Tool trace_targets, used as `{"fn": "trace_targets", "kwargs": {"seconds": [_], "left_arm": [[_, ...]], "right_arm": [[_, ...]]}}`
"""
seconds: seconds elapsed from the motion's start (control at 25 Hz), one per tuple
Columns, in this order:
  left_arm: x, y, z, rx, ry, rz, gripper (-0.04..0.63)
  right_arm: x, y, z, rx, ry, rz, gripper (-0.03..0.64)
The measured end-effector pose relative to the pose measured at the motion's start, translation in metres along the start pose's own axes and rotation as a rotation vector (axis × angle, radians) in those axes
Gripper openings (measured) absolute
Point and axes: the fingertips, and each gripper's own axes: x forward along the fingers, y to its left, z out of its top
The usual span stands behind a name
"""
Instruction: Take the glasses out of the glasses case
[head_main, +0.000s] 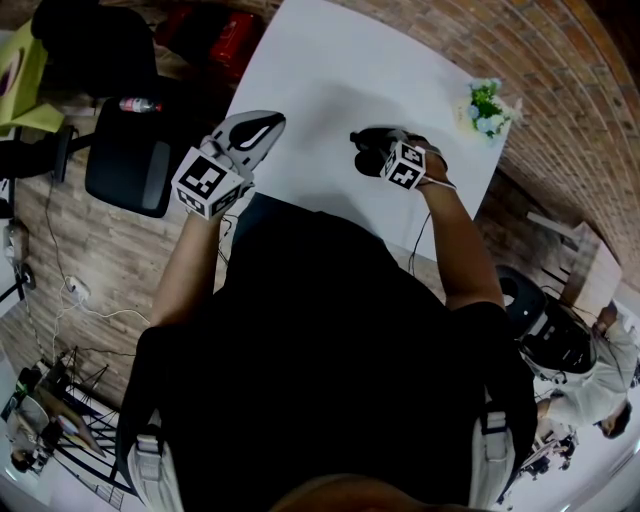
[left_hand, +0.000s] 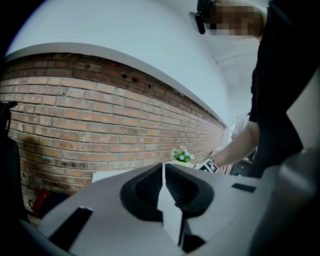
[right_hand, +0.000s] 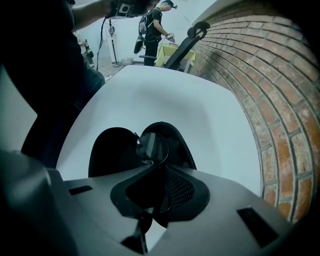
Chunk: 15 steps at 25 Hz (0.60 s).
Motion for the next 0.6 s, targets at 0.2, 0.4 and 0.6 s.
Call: {"fn": "trace_targets", "kwargs": {"seconds": [0.2,0.4,0.6], "left_arm": [[0.0023,-0.0033,-0.0028,0.001,0.001,-0.018,0.023],[0.0045,-0.0010,0.0011,-0.014,0.019,-0.015,0.023],[0.0025,-0.0019,-0.0014,-0.009,0.031,-0.033,0.023]], "right_arm": [[0.0004,0.0005,0.0001,0.004,-0.001,0.055,0.043],[0.0010,0.0009,0.0032,0.010,-0.005,0.101,0.035],[-0.0003,0.0033,0.0033,0.015,0.013,0.117,0.031]]}}
